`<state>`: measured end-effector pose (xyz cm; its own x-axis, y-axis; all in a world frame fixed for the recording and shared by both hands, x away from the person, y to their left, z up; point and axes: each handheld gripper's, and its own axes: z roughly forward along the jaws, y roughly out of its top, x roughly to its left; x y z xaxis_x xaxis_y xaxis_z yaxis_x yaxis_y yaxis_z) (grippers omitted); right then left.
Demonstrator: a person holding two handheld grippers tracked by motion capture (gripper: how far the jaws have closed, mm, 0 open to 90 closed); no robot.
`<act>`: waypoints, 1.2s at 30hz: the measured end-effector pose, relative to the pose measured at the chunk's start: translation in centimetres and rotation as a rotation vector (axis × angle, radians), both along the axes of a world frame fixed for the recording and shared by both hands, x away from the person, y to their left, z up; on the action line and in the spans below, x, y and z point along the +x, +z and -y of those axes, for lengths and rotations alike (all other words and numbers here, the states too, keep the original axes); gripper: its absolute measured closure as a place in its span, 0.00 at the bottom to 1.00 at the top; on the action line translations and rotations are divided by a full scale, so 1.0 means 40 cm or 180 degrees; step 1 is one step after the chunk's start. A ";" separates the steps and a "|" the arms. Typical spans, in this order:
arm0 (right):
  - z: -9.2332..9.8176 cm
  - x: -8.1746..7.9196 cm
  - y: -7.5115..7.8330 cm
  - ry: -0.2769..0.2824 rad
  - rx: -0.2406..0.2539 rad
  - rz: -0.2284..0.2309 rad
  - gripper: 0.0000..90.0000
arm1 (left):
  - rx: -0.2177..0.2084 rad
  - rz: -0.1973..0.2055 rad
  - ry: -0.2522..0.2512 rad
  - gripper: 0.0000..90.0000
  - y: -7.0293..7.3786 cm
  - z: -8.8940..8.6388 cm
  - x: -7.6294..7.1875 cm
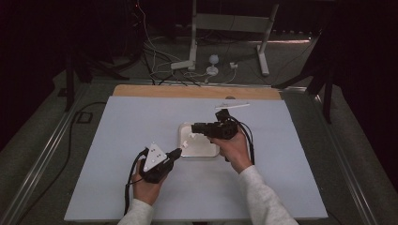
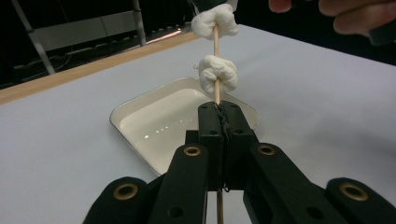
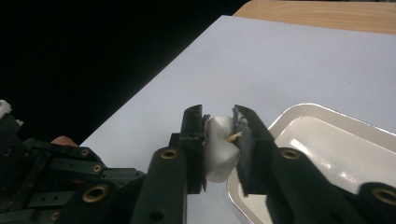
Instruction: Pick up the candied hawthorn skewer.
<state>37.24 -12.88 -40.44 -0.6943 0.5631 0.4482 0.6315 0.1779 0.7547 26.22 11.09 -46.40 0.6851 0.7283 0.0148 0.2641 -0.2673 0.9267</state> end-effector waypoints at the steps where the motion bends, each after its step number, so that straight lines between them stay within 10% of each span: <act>1: 0.001 -0.002 0.003 -0.0008 0.0005 0.0025 0.87 | 0.0000 0.0000 0.0000 1.00 0.000 0.000 0.000; 8: 0.016 -0.013 0.025 -0.0382 -0.0084 0.0325 0.92 | 0.0143 -0.0009 0.0014 1.00 -0.007 -0.007 -0.003; 10: 0.057 -0.002 0.043 -0.0567 0.0128 0.0340 0.92 | 0.0098 -0.0050 0.0056 1.00 -0.015 -0.020 -0.001; 16: 0.105 -0.005 0.074 -0.0549 0.0004 0.0455 0.91 | -0.0040 -0.0050 0.0110 1.00 -0.005 -0.030 0.005; 36: 0.019 0.053 -0.086 -0.0561 -0.0591 0.0211 0.88 | -0.0110 -0.0144 0.0215 1.00 -0.009 -0.041 0.016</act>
